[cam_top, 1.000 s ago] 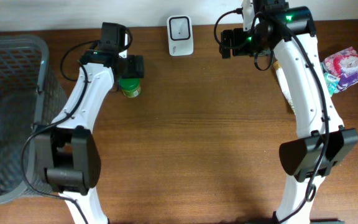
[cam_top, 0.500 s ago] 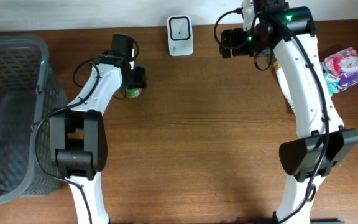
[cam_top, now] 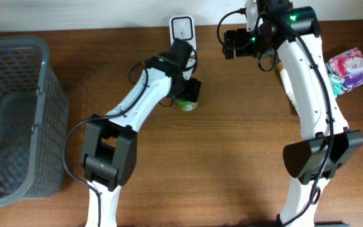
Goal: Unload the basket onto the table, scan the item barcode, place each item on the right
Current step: 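Reach the left gripper to the green-lid jar and grasp it, then slide the green-lid jar to table centre and release it, then grasp the green-lid jar with the right gripper, then raise the green-lid jar to the scanner face with the right gripper, then carry the jar right and set it beside the packs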
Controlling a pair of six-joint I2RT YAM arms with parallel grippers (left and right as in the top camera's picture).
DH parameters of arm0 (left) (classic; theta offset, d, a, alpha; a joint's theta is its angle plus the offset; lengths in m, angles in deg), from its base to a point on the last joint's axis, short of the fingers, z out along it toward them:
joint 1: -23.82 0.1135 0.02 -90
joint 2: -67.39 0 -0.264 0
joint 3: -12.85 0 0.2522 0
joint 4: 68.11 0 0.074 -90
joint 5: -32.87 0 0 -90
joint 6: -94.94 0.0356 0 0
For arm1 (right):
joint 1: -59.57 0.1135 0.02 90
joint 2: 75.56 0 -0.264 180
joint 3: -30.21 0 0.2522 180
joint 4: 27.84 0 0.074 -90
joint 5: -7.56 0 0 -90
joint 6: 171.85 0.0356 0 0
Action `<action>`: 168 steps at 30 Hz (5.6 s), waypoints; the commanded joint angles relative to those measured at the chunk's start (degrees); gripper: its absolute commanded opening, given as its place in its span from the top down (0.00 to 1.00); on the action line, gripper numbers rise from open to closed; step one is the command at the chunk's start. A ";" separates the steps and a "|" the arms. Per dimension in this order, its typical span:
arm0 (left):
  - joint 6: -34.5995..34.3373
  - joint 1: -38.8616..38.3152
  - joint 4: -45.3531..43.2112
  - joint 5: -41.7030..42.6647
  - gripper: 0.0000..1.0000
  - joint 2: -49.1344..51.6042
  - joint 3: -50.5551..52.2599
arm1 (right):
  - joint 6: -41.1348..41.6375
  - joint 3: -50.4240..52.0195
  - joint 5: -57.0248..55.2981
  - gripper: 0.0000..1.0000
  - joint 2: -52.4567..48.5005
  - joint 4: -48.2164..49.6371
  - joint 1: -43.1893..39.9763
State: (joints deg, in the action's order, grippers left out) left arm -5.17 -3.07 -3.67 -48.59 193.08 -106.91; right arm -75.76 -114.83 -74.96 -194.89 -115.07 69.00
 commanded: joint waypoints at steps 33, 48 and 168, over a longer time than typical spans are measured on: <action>-11.52 18.38 29.27 -16.46 0.01 0.04 -21.18 | 0.39 0.28 -0.66 0.01 -0.39 -0.07 0.26; -11.52 18.40 28.02 -16.33 0.01 0.04 -21.18 | -6.93 4.85 5.16 0.01 -3.65 -0.24 9.84; -11.52 18.29 28.02 -16.33 0.01 0.04 -21.18 | 12.92 0.00 -5.62 0.62 -7.32 3.76 -37.70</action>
State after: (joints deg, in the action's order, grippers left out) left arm -15.93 15.18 24.28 -65.07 193.56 -128.24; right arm -63.56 -114.26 -80.05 -203.77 -110.26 36.39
